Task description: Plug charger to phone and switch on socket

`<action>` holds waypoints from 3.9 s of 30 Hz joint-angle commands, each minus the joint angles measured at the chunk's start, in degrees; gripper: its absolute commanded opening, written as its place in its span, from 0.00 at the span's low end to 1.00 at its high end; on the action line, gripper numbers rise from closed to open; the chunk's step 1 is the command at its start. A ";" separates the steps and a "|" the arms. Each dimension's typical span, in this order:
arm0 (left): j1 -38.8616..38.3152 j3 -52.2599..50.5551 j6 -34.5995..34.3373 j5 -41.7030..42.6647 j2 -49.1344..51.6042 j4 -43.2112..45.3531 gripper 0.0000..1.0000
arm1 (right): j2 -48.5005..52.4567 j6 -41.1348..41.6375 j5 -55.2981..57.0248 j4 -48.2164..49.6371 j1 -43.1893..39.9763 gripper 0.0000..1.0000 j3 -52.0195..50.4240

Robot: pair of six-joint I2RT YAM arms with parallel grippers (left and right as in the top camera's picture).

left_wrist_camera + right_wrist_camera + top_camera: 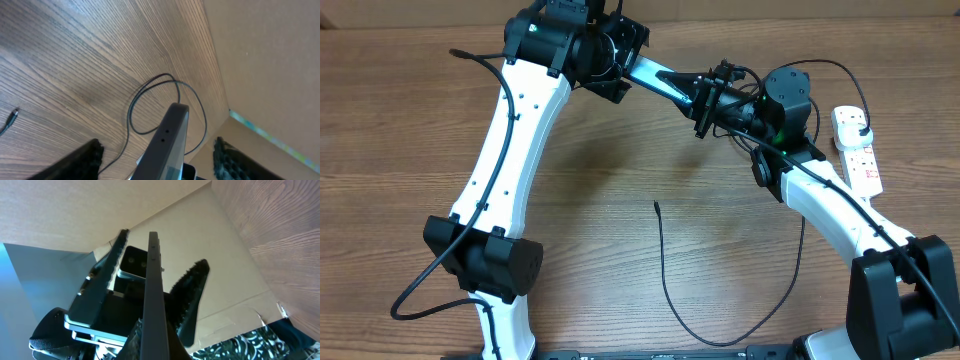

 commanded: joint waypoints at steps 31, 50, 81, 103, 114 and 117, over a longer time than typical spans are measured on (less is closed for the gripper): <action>-2.29 0.74 -0.35 0.26 -0.04 -0.22 0.49 | -0.48 7.93 -0.26 1.62 0.55 0.04 0.92; -2.62 0.74 -0.33 0.24 -0.04 -0.22 0.20 | -0.48 7.93 -0.26 1.70 0.55 0.04 0.92; -2.56 0.70 -0.37 0.17 -0.04 -0.09 0.94 | -0.48 5.29 -0.09 -0.17 0.52 0.04 0.92; -0.59 0.70 0.37 -3.48 -0.04 -0.13 0.98 | -0.48 5.38 -0.31 -0.15 -0.04 0.04 0.92; -0.24 0.70 0.98 -2.91 -0.04 -0.17 0.97 | -0.48 5.60 -0.81 -0.11 -1.20 0.04 0.92; -0.24 0.70 1.01 -2.89 -0.04 -0.17 0.85 | -0.48 5.60 -0.79 -0.11 -1.20 0.04 0.92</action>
